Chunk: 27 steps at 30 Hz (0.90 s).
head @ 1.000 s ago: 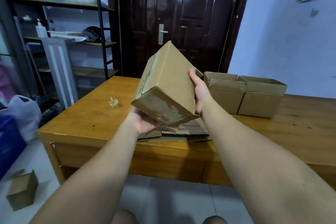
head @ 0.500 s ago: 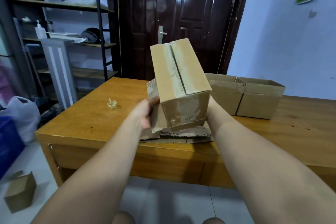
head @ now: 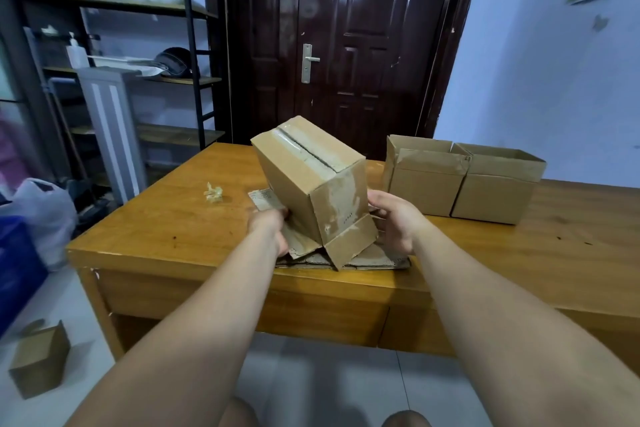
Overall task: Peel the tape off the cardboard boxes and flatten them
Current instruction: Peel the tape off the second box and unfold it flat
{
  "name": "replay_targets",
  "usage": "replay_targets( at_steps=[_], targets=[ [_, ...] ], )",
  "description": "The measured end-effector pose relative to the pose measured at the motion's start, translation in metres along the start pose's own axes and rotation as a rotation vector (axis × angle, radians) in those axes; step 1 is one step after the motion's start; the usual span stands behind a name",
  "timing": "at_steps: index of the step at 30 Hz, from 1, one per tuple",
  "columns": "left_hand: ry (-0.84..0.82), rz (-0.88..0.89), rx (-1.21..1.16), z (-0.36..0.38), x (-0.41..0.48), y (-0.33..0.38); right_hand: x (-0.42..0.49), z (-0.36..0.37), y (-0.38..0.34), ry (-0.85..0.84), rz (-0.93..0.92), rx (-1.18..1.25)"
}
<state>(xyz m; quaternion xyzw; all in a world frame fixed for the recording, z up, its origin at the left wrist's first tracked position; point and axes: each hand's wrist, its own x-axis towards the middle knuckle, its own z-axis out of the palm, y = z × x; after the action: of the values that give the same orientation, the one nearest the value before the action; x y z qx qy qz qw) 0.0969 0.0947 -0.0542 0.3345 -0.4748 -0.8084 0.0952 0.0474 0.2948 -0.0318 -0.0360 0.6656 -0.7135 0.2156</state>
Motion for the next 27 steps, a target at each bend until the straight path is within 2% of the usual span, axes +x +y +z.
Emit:
replay_targets(
  at_steps=[4, 6, 9, 12, 14, 18, 21, 24, 27],
  targets=[
    [0.008, 0.117, 0.116, 0.003, 0.002, -0.007, 0.010, 0.015, 0.011, 0.231, 0.004, -0.042],
    [-0.016, 0.109, 0.121, 0.003, 0.003, -0.008, 0.016, 0.015, 0.016, 0.325, 0.009, -0.126],
    [-0.088, -0.037, -0.083, -0.005, -0.004, -0.006, 0.021, 0.008, 0.020, 0.364, 0.032, -0.183],
    [-0.188, -0.067, -0.362, -0.017, -0.007, 0.001, 0.024, 0.000, 0.018, 0.336, 0.050, -0.279],
    [-0.213, -0.089, -0.407, -0.020, -0.008, 0.006, 0.025, -0.003, 0.016, 0.300, 0.054, -0.353],
    [-0.187, -0.046, -0.304, -0.023, 0.000, 0.020, 0.023, -0.014, 0.011, 0.197, 0.104, -0.389],
    [-0.222, -0.049, -0.122, -0.027, 0.011, 0.023, 0.021, -0.018, 0.007, 0.121, 0.108, -0.390],
    [-0.170, -0.070, -0.020, -0.026, 0.026, 0.018, 0.027, -0.018, 0.008, 0.168, 0.088, -0.384],
    [0.022, 0.052, 0.023, -0.021, 0.037, 0.011, 0.031, -0.009, 0.009, 0.299, 0.048, -0.268]
  ],
)
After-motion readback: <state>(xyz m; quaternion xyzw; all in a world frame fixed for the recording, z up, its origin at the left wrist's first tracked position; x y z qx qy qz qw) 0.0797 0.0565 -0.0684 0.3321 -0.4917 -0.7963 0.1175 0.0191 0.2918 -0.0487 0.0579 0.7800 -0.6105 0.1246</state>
